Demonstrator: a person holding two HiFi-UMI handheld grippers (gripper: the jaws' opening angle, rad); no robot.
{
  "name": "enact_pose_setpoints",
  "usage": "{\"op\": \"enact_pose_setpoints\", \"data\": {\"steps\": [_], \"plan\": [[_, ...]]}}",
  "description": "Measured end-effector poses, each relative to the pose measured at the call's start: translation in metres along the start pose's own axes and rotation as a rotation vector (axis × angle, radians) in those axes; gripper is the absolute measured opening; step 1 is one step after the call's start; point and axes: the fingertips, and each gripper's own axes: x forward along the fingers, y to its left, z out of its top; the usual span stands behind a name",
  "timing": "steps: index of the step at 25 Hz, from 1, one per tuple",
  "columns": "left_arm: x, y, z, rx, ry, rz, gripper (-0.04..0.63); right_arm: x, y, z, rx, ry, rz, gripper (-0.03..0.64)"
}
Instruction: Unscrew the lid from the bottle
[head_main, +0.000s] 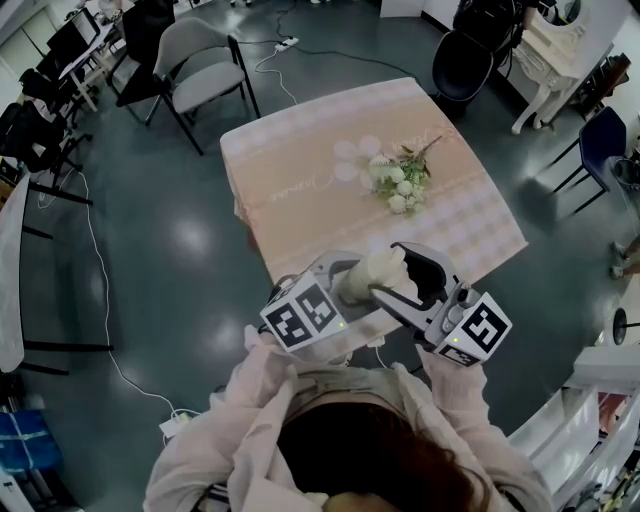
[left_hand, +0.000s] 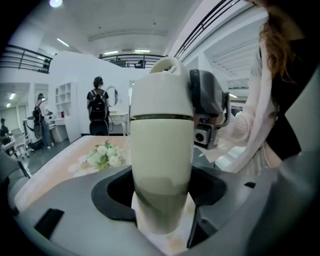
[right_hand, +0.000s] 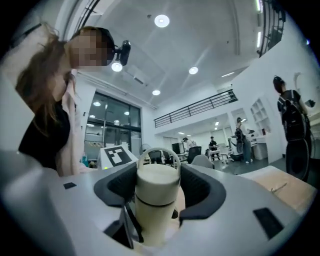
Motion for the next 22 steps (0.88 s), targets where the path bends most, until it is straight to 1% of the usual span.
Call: {"op": "enact_pose_setpoints", "data": {"steps": [2, 4, 7, 8, 9, 10, 11, 12, 15, 16, 18, 19, 20, 21, 22], "plan": [[-0.006, -0.011, 0.004, 0.042, -0.012, -0.087, 0.316, -0.003, 0.012, 0.007, -0.035, -0.011, 0.14, 0.288], [-0.012, -0.027, 0.008, 0.087, -0.025, -0.202, 0.316, -0.008, 0.026, 0.014, -0.043, -0.019, 0.295, 0.288], [-0.021, -0.054, 0.01, 0.169, -0.029, -0.368, 0.316, -0.02, 0.05, 0.02, -0.063, -0.007, 0.562, 0.285], [-0.021, -0.061, 0.01, 0.19, -0.027, -0.404, 0.316, -0.024, 0.055, 0.02, -0.07, -0.005, 0.639, 0.282], [-0.021, -0.065, 0.01, 0.199, -0.027, -0.425, 0.316, -0.027, 0.058, 0.021, -0.071, -0.005, 0.689, 0.278], [-0.019, -0.066, 0.01, 0.194, -0.031, -0.426, 0.316, -0.027, 0.057, 0.021, -0.064, -0.006, 0.703, 0.278], [-0.016, -0.064, 0.01, 0.176, -0.04, -0.41, 0.316, -0.026, 0.053, 0.022, -0.049, -0.012, 0.681, 0.278], [-0.014, -0.059, 0.01, 0.149, -0.051, -0.377, 0.316, -0.024, 0.046, 0.023, -0.029, -0.023, 0.632, 0.286], [-0.008, -0.034, 0.013, 0.059, -0.056, -0.218, 0.316, -0.021, 0.022, 0.023, 0.03, -0.06, 0.428, 0.378], [-0.007, -0.025, 0.012, 0.038, -0.045, -0.159, 0.316, -0.019, 0.015, 0.021, 0.047, -0.061, 0.352, 0.382], [-0.005, -0.01, 0.01, 0.015, -0.019, -0.058, 0.316, -0.012, 0.004, 0.015, 0.077, -0.046, 0.195, 0.38], [-0.003, -0.005, 0.009, 0.012, -0.007, -0.02, 0.316, -0.008, 0.001, 0.012, 0.08, -0.036, 0.125, 0.372], [-0.001, -0.001, 0.008, 0.013, 0.005, 0.008, 0.316, -0.005, -0.001, 0.009, 0.07, -0.026, 0.071, 0.362], [0.001, 0.001, 0.006, 0.02, 0.018, 0.027, 0.316, -0.004, -0.001, 0.007, 0.05, -0.018, 0.034, 0.338], [0.001, 0.002, 0.005, 0.031, 0.03, 0.034, 0.316, -0.003, -0.001, 0.006, 0.029, -0.01, 0.018, 0.293]]}}
